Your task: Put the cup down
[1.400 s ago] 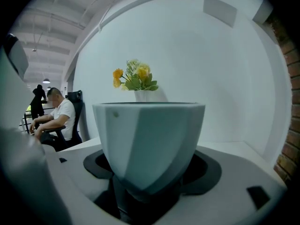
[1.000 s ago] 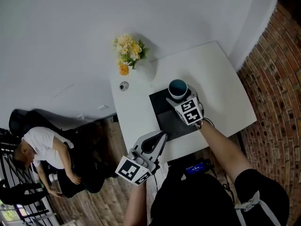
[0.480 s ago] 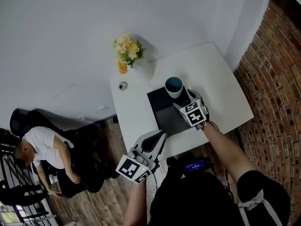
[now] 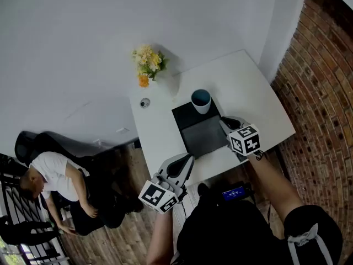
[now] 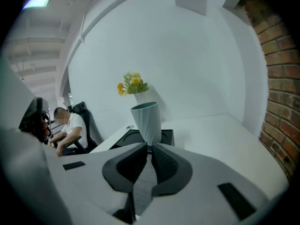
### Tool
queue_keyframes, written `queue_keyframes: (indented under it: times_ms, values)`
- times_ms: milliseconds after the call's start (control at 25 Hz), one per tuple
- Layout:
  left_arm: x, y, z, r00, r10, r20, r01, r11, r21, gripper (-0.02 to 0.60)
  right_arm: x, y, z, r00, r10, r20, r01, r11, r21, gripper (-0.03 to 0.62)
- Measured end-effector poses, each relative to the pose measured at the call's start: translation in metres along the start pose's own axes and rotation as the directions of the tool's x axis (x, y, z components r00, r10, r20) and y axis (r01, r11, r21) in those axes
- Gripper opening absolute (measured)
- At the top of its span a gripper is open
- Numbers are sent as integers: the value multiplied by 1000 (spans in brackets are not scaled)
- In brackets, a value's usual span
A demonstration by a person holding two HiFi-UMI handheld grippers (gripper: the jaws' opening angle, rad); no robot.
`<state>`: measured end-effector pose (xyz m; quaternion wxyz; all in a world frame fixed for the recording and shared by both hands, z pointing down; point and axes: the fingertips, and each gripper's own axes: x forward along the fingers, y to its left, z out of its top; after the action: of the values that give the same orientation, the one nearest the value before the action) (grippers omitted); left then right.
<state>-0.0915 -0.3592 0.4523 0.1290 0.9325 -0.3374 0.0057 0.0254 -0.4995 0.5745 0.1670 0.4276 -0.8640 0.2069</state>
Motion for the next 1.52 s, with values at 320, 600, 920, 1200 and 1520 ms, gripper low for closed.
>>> queue_keyframes:
  times_ms: [320,600,920,1200,1520]
  values:
    - [-4,1,1,1000,5,10,-5,1000,-1,8,-69,38,40,963,183,200,-212,967,139,14]
    - [-9,-1,6,999,-13,32,14,1000,-21,8,-120,71,60,888,287,360,-390,883,260,12]
    - [-11,-7,12,997,-24,73,28,999,-46,8,-145,74,52,884,265,386,-399,858,324,12]
    - [-7,-12,12,996,-39,86,44,998,-49,8,-152,70,63,877,265,401,-395,873,285,12]
    - [0,-16,13,995,-53,84,56,997,-43,8,-148,74,64,876,283,391,-397,883,251,12]
